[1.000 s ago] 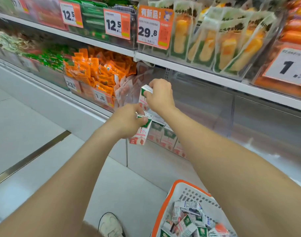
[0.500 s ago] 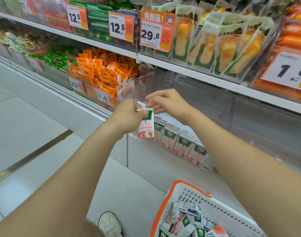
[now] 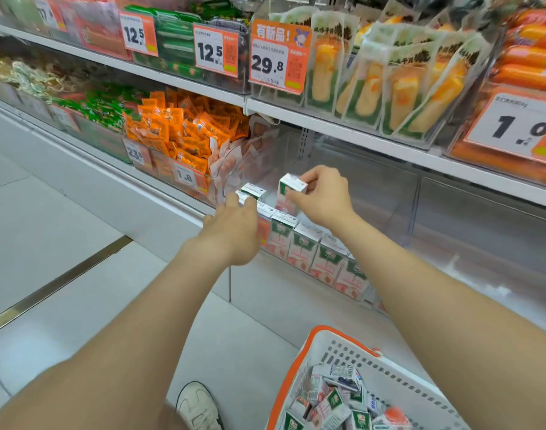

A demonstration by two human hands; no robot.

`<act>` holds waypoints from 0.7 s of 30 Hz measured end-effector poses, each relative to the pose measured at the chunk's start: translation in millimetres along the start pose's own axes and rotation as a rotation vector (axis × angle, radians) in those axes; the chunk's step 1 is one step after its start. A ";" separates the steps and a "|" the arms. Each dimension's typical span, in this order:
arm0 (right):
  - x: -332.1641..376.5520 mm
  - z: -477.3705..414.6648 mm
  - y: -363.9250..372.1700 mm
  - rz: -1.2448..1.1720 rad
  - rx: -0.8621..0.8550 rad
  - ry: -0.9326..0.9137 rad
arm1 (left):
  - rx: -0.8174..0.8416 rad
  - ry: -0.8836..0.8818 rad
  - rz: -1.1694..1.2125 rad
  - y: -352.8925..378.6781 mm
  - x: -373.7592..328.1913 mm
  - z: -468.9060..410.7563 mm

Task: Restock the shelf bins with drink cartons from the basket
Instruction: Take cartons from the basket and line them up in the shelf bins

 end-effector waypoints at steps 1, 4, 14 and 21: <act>1.4 3.0 7.5 0.018 0.027 -0.003 | 0.015 0.014 -0.043 3.4 -3.2 1.3; 6.0 2.4 33.1 -0.019 0.094 0.006 | 0.009 0.026 -0.134 7.0 -7.7 3.9; 9.0 17.7 16.3 0.264 0.152 -0.174 | -0.217 0.118 -0.202 4.3 -33.2 21.7; -23.2 165.5 -55.8 0.164 0.083 -0.334 | 0.221 0.290 -0.051 53.8 -78.2 62.2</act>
Point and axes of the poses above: each hand's wrist, its own z-axis away from the middle knuckle, its own y-axis out of the palm, x = y × z, the point moved 4 cm from there along -z, towards the middle knuckle, and after that the axes turned 5 degrees about y, right-handed, at the moved point
